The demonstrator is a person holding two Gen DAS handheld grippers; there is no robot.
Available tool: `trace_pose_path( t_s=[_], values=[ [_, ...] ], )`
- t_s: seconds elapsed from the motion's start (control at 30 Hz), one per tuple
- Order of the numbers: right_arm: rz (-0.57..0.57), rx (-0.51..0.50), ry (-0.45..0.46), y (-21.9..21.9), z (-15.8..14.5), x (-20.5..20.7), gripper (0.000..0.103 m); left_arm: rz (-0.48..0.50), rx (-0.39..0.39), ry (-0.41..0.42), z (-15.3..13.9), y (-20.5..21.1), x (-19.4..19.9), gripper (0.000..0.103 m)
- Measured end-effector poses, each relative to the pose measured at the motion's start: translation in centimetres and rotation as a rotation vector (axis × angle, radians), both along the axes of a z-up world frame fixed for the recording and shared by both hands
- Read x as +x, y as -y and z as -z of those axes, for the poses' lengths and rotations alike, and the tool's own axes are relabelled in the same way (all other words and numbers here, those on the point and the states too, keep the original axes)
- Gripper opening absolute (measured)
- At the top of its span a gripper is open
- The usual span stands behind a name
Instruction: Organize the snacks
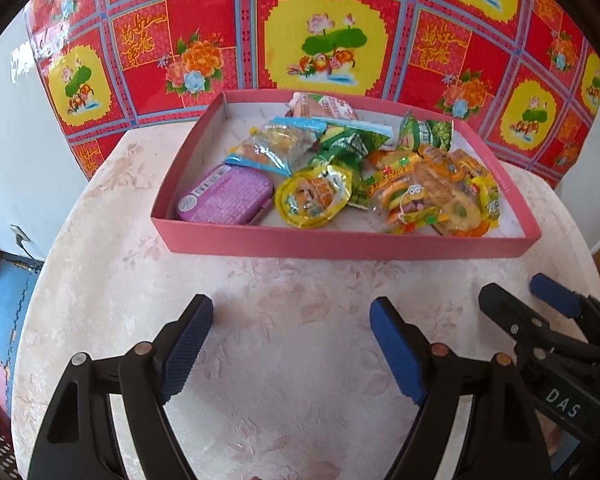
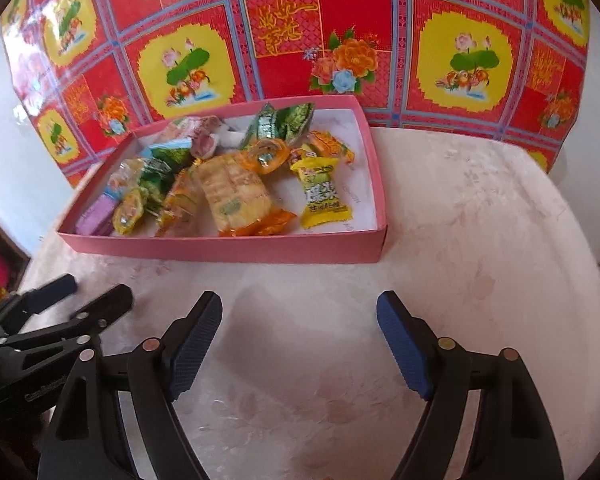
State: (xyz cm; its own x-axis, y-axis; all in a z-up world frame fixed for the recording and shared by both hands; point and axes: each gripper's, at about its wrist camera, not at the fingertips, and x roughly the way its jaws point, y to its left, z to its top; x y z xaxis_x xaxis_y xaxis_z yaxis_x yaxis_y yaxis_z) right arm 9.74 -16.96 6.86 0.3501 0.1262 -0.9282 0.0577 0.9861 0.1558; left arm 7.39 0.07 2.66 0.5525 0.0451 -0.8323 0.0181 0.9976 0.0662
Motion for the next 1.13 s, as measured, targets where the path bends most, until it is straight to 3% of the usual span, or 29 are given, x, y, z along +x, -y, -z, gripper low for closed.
trace_pose_path(
  t_s=[0.3,1.13],
  values=[
    [-0.013,-0.081,-0.014,-0.75,0.19,0.05,0.082,-0.004,0.018,0.026,0.22,0.24,-0.19,0.086],
    [-0.014,-0.082,-0.015,-0.76,0.2,0.1,0.083,-0.001,0.018,0.023,0.24,0.32,-0.15,0.087]
  ],
)
